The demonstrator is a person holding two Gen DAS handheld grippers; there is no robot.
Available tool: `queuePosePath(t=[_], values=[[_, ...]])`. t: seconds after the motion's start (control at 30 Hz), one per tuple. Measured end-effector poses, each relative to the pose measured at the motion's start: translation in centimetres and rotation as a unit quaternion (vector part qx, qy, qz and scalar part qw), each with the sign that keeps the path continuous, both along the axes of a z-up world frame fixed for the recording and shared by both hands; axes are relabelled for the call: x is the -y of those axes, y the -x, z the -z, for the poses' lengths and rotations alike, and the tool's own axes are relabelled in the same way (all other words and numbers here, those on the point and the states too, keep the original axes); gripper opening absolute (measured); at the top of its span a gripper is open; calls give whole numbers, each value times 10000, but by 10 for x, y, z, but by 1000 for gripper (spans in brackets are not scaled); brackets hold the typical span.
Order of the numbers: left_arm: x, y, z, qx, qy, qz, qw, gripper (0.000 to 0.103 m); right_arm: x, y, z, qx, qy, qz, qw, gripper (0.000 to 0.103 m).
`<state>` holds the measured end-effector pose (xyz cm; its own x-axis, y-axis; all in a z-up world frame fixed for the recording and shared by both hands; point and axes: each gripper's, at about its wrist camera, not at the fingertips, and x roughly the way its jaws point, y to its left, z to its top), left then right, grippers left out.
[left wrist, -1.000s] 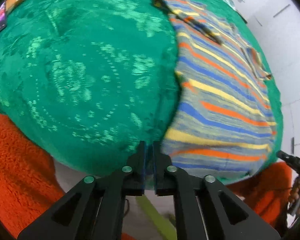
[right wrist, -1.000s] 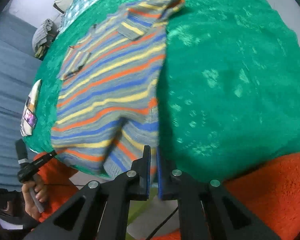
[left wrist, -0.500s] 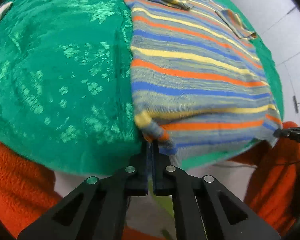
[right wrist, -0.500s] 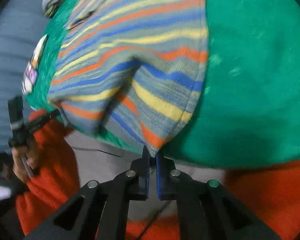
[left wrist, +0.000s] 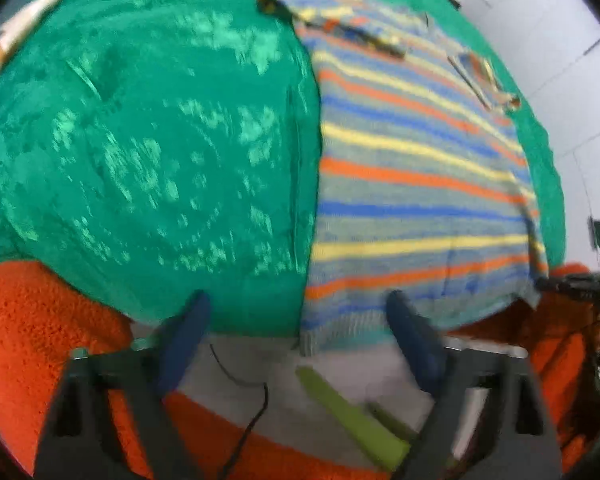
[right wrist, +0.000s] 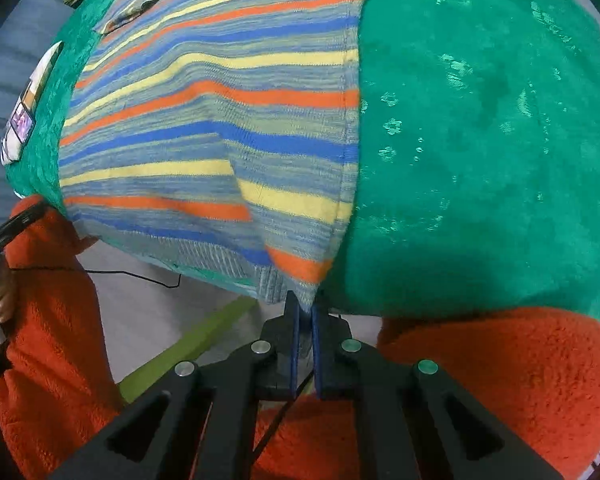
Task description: Fold small clothes
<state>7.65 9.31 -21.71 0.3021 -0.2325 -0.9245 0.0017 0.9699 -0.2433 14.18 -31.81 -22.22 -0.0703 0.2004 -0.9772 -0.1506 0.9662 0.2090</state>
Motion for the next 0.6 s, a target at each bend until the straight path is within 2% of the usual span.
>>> queuePosePath(t=[0.03, 0.1, 0.17, 0.2, 0.27, 0.5, 0.6], values=[[6, -3, 5, -55, -30, 84, 9999, 88, 1, -1, 0, 7, -27, 25, 10000, 6], [17, -11, 18, -265, -161, 292, 9991, 75, 2, -3, 0, 11, -80, 28, 10000, 6], [33, -17, 31, -467, -338, 479, 9972, 46, 4, -4, -2, 23, -147, 27, 9999, 6], [38, -18, 38, -595, -417, 527, 9960, 10, 6, -4, -5, 60, -185, 20, 9998, 6], [42, -17, 43, -661, -429, 549, 9954, 4, 10, -4, -10, 104, -201, 14, 9997, 6], [33, 3, 32, -607, -667, 466, 9948, 2, 4, 8, -21, 149, 56, -126, 9998, 5], [37, 8, 38, -677, -861, 534, 9925, 2, 7, 8, -16, 60, 116, -75, 9999, 5]])
